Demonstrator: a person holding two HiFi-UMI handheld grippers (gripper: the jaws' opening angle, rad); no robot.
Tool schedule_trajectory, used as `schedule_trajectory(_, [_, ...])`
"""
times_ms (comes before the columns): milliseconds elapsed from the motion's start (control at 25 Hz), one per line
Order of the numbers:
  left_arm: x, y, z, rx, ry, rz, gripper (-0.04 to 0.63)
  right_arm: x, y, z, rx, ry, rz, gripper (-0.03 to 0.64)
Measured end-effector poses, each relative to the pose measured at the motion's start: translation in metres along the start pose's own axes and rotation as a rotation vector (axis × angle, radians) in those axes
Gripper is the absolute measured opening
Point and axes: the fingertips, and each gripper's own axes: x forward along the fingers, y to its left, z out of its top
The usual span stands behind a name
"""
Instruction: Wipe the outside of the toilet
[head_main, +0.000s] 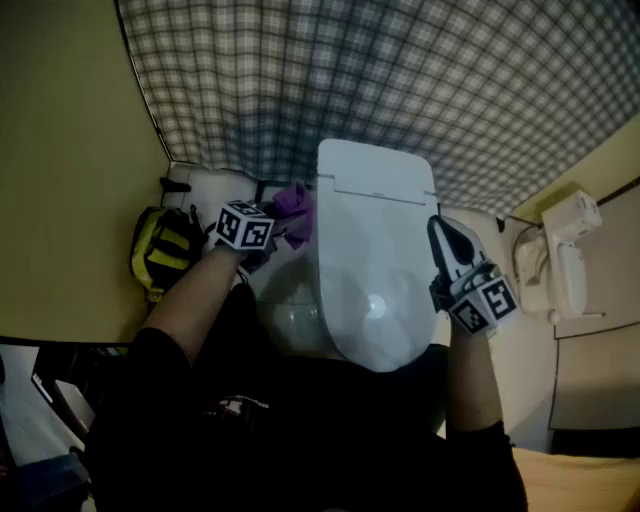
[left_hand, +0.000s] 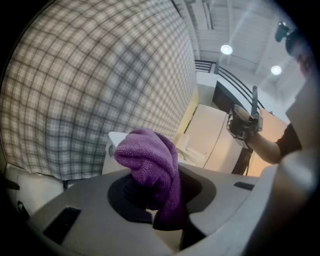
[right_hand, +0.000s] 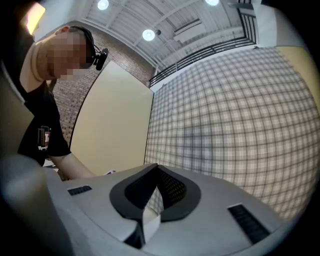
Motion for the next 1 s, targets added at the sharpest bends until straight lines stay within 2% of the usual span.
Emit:
schedule_trajectory(120, [0.018,0.078,0.004,-0.058,0.027,0.073,0.103,0.018,0.002,-0.039,-0.012,0.078,-0.017,0.006])
schedule_trajectory(240, [0.050,0.134,-0.011,-0.158,0.052,0.076,0.103,0.030,0.003,-0.081,-0.004,0.179,-0.011,0.006])
schedule_trajectory(360, [0.091,0.141,-0.044,-0.259,0.080,-0.037,0.103,0.028,-0.006,-0.115,0.039,0.277,-0.007,0.006])
schedule_trajectory(440, [0.114,0.146,-0.051,-0.294,0.079,-0.134,0.103,0.040,-0.021,-0.126,0.068,0.275,-0.021,0.006])
schedule_trajectory(520, [0.128,0.166,-0.050,-0.339,0.054,-0.186,0.103,0.057,-0.036,-0.134,0.084,0.252,-0.031,0.006])
schedule_trajectory(640, [0.143,0.191,-0.086,-0.363,0.118,-0.118,0.103,0.069,-0.045,-0.146,0.120,0.261,-0.032,0.006])
schedule_trajectory(720, [0.151,0.201,-0.111,-0.386,0.122,-0.071,0.103,0.071,-0.045,-0.158,0.139,0.294,-0.021,0.006])
schedule_trajectory(800, [0.164,0.227,-0.125,-0.404,0.124,0.016,0.103,0.077,-0.048,-0.171,0.146,0.313,-0.016,0.006])
schedule_trajectory(1000, [0.190,0.284,-0.168,-0.430,0.214,0.255,0.101,0.085,-0.053,-0.192,0.161,0.348,-0.018,0.006])
